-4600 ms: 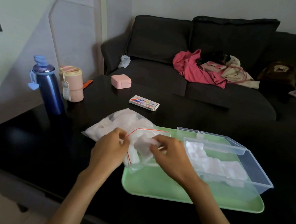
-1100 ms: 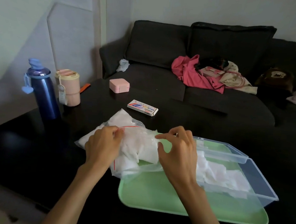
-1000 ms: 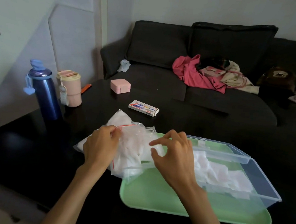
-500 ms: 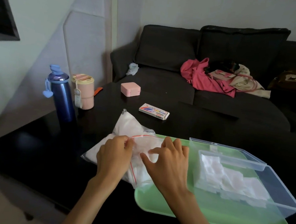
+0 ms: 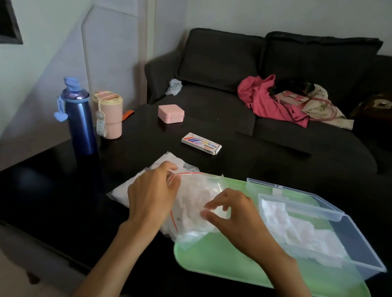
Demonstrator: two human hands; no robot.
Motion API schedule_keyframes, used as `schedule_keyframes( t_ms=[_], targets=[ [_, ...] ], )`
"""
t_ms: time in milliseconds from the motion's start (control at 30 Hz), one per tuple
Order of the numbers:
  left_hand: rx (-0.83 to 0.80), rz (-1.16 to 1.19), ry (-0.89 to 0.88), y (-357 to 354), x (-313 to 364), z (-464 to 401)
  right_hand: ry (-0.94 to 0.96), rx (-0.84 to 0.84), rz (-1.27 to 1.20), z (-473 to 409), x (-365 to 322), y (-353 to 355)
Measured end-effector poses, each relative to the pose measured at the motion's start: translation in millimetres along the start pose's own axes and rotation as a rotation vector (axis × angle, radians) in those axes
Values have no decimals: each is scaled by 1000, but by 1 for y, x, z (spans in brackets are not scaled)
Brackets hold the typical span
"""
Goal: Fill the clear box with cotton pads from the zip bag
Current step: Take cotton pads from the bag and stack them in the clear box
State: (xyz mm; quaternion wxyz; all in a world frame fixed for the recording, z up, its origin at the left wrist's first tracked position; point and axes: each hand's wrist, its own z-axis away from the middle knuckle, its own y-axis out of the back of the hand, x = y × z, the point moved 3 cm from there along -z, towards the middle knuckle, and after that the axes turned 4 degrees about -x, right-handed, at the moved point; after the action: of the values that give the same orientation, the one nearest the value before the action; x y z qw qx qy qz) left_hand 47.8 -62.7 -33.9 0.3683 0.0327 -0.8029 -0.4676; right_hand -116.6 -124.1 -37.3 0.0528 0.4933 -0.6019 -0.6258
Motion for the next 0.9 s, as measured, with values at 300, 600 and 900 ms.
schedule_keyframes(
  t_ms=[300,600,900],
  targets=[
    [-232,14,-404,5,16,7,-139,-95,-272,2,21,13],
    [-242,-102,-384,-8,16,9,-240,-93,-60,12,21,6],
    [-213,-149,-496,-11,15,11,-125,42,2,6,15,11]
  ],
)
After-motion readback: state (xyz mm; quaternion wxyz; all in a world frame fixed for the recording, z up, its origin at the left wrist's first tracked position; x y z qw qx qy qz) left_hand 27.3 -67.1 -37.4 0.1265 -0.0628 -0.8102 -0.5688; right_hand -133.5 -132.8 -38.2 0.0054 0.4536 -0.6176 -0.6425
